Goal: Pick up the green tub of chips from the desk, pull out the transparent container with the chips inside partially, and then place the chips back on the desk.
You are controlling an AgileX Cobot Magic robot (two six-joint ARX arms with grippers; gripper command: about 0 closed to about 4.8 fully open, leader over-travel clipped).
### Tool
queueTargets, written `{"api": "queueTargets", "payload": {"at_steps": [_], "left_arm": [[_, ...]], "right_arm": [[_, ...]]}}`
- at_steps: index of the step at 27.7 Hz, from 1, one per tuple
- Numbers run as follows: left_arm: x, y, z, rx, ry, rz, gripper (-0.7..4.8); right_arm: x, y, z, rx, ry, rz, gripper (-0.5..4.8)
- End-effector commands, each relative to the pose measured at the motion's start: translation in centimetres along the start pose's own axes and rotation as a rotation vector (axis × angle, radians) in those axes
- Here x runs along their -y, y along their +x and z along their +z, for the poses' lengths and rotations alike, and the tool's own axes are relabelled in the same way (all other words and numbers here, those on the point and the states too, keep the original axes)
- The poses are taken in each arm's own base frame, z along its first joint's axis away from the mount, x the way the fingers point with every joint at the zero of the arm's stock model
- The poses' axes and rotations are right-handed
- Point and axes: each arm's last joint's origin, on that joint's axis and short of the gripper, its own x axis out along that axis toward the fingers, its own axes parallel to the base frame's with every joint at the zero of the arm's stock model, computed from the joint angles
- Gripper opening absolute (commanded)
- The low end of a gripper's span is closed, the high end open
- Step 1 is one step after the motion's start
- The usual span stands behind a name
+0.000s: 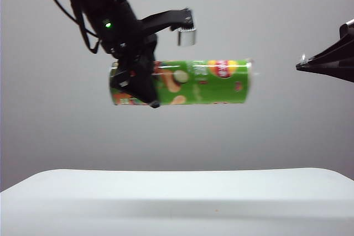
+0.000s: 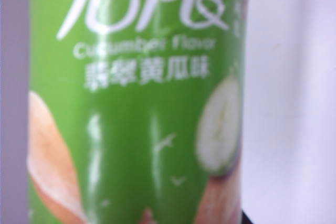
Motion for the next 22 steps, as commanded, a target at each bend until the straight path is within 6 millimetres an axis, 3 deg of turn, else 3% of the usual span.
{"api": "queueTargets", "payload": {"at_steps": [1,3,5,7,22], "left_arm": [[-0.3,-0.4,0.5,0.045,-0.003,0.020,2.63],[-0.3,-0.4,0.6,0.067,-0.001,0.014,2.63],[-0.2,-0.4,0.6,0.066,-0.001,0.007,2.63],[-0.2,-0.4,0.6,0.083,-0.001,-0.007,2.63],[0.4,-0.3,1.0,0.173,0.000,-0.087,2.63]], "right_arm": [[-0.3,0.1,0.0,-0.008,-0.030,0.012,-0.06],[-0.3,0.2,0.0,-0.005,-0.037,0.012,0.18],[-0.3,0.2,0.0,-0.007,-0.050,0.012,1.27],[-0.3,0.2,0.0,-0.014,-0.053,0.019,1.78],[-0.9,2.2,-0.7,-0.081,-0.061,0.046,1.79]]}}
